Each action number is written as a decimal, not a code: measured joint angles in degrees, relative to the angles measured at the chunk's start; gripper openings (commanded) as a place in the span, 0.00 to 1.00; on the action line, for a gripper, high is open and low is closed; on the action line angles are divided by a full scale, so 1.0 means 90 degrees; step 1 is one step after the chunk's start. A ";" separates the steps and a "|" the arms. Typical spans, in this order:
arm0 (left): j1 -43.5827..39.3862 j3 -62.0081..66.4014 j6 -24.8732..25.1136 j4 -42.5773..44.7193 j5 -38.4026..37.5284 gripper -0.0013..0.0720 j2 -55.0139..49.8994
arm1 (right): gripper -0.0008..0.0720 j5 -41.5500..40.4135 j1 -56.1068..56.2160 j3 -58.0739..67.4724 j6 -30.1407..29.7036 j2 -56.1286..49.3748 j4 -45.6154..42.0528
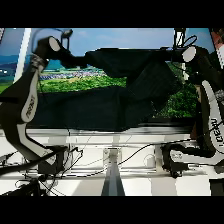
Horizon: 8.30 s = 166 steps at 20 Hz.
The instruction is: Fold the clothes and pants, and hang the long-sleeved shirts on hangers.
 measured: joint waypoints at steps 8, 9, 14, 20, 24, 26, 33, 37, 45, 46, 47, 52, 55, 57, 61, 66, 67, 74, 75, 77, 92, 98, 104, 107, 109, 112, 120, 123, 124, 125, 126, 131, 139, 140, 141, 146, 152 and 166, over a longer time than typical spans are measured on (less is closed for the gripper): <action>-0.0083 -0.0041 -0.0597 -0.1957 0.1185 0.86 -0.0882 | 0.04 -0.0080 0.0000 0.0000 -0.0015 0.0000 -0.0019; -0.0124 -0.0046 -0.0687 -0.2091 0.1260 0.84 -0.0903 | 0.04 -0.0092 0.0000 0.0000 -0.0017 0.0000 -0.0019; -0.0515 -0.0063 -0.1319 -0.2123 0.1481 0.82 -0.0925 | 0.04 -0.0136 0.0000 0.0000 -0.0019 0.0000 -0.0022; -0.1088 -0.0476 -0.3060 -0.1105 0.2312 0.81 -0.0648 | 0.04 -0.0155 0.0000 0.0000 -0.0024 0.0000 -0.0027; -0.1411 -0.0622 -0.3810 -0.0814 0.3492 0.61 -0.0597 | 0.04 -0.0165 0.0000 0.0000 -0.0049 0.0000 -0.0036; -0.1450 -0.0641 -0.3971 -0.0755 0.3798 0.61 -0.0571 | 0.04 -0.0163 0.0000 0.0000 -0.0058 0.0000 -0.0044; -0.1154 -0.0685 -0.4233 -0.0510 0.4080 0.05 -0.0556 | 0.04 -0.0163 0.0000 0.0000 -0.0068 0.0000 -0.0051; -0.1078 -0.0687 -0.4214 -0.0595 0.4107 0.04 -0.0493 | 0.04 -0.0172 0.0000 0.0000 -0.0070 0.0000 -0.0053; -0.1071 -0.0690 -0.1287 0.0070 0.3922 0.05 0.1141 | 0.04 -0.0294 0.0000 0.0000 -0.0070 0.0000 -0.0073; -0.1071 -0.0690 -0.0903 0.0420 0.3857 0.05 0.1525 | 0.04 -0.0313 0.0000 0.0000 -0.0070 0.0000 -0.0058; -0.1071 -0.0690 -0.0563 0.0736 0.3764 0.05 0.1880 | 0.04 -0.0330 0.0002 0.0000 -0.0070 0.0000 -0.0010; -0.1081 -0.0687 0.0673 0.1576 0.3094 0.05 0.3249 | 0.04 -0.0367 0.0015 0.0000 -0.0068 0.0000 0.0461; -0.1166 -0.0695 0.0901 0.1559 0.2159 0.18 0.3330 | 0.04 -0.0328 0.0012 0.0000 -0.0068 0.0000 0.0510; -0.1319 -0.0699 0.0988 0.1197 0.1622 0.47 0.3072 | 0.04 -0.0321 0.0012 0.0000 -0.0068 0.0000 0.0559; -0.1933 -0.0699 0.1246 0.0483 0.1273 0.96 0.2023 | 0.04 -0.0277 0.0012 0.0000 -0.0068 0.0000 0.0588; -0.2431 -0.0702 0.1396 0.0219 0.1673 0.05 0.1209 | 0.04 -0.0231 0.0012 0.0000 -0.0068 0.0000 0.0593; -0.2414 -0.0702 0.1423 0.0219 0.1763 0.05 0.1185 | 0.04 -0.0228 0.0012 0.0000 -0.0068 0.0000 0.0593; -0.1117 -0.0702 0.1205 0.0245 0.1241 0.04 0.1518 | 0.04 -0.0214 0.0012 0.0000 -0.0068 0.0000 0.0593; -0.0848 -0.0726 0.1188 0.0304 0.0957 0.04 0.1552 | 0.04 -0.0214 0.0012 0.0000 -0.0066 0.0000 0.0593; -0.0299 -0.0877 0.1146 0.0398 0.0442 0.05 0.1630 | 0.04 -0.0214 0.0012 0.0000 -0.0066 0.0000 0.0590; 0.0760 -0.4000 0.1013 -0.1382 0.1741 0.70 0.2841 | 0.04 -0.0238 0.0012 0.0000 -0.0066 0.0000 0.0588; 0.0763 -0.4075 0.1013 -0.1474 0.2336 0.69 0.2346 | 0.04 -0.0544 0.0012 0.0000 -0.0066 0.0000 0.0593; 0.0763 -0.4085 0.1013 -0.1875 0.3220 0.69 0.1872 | 0.04 -0.0614 0.0012 0.0000 -0.0068 0.0000 0.0588; 0.0760 -0.4080 0.1015 -0.1987 0.3424 0.67 0.1683 | 0.04 -0.0622 0.0012 0.0000 -0.0068 0.0000 0.0585; 0.0748 -0.4078 0.1018 -0.2025 0.3524 0.67 0.1613 | 0.04 -0.0665 0.0012 0.0000 -0.0068 0.0000 0.0583; 0.0719 -0.4080 0.1020 -0.2040 0.3575 0.59 0.1557 | 0.04 -0.0707 0.0012 0.0000 -0.0066 0.0000 0.0583; 0.0471 -0.4019 0.1088 -0.1914 0.3495 0.05 0.1549 | 0.04 -0.0726 0.0012 0.0000 -0.0066 0.0000 0.0583; 0.0612 -0.3859 0.1144 -0.1921 0.3524 0.05 0.1851 | 0.04 -0.0724 0.0012 0.0000 -0.0066 0.0000 0.0627; 0.0704 -0.3806 0.1156 -0.1916 0.3517 0.05 0.2001 | 0.04 -0.0724 0.0012 0.0000 -0.0066 0.0000 0.0658; 0.0826 -0.3742 0.1163 -0.1916 0.3519 0.05 0.2215 | 0.04 -0.0721 0.0012 0.0000 -0.0066 0.0000 0.0685; 0.0969 -0.3691 0.1178 -0.1877 0.3538 0.05 0.2453 | 0.04 -0.0724 0.0012 0.0000 -0.0066 0.0000 0.0709; 0.1698 -0.3587 0.1205 -0.1236 0.3517 0.05 0.3803 | 0.04 -0.0831 0.0124 0.0000 -0.0066 -0.0073 0.0777; 0.2467 -0.3565 0.1205 -0.0287 0.3490 0.05 0.5056 | 0.14 -0.2414 0.0741 0.0000 -0.0063 -0.0731 0.0775; 0.2523 -0.3563 0.1205 -0.0175 0.3490 0.05 0.5098 | 0.49 -0.2582 0.0784 0.0000 -0.0063 -0.0840 0.0775; 0.2562 -0.3565 0.1205 -0.0051 0.3490 0.05 0.5127 | 0.75 -0.2725 0.0826 0.0000 -0.0063 -0.0945 0.0775; 0.2652 -0.3565 0.1207 0.0571 0.3587 0.05 0.5132 | 0.74 -0.2951 0.0867 0.0041 -0.0063 -0.1207 0.0755; 0.2679 -0.3560 0.1207 0.0767 0.5134 0.05 0.5064 | 0.60 -0.1481 0.0114 0.0784 -0.0063 -0.1265 0.0709; 0.4221 -0.3575 0.1042 0.0850 0.3157 0.05 0.4194 | 0.48 0.3582 -0.2314 0.1285 -0.0070 -0.1384 0.0794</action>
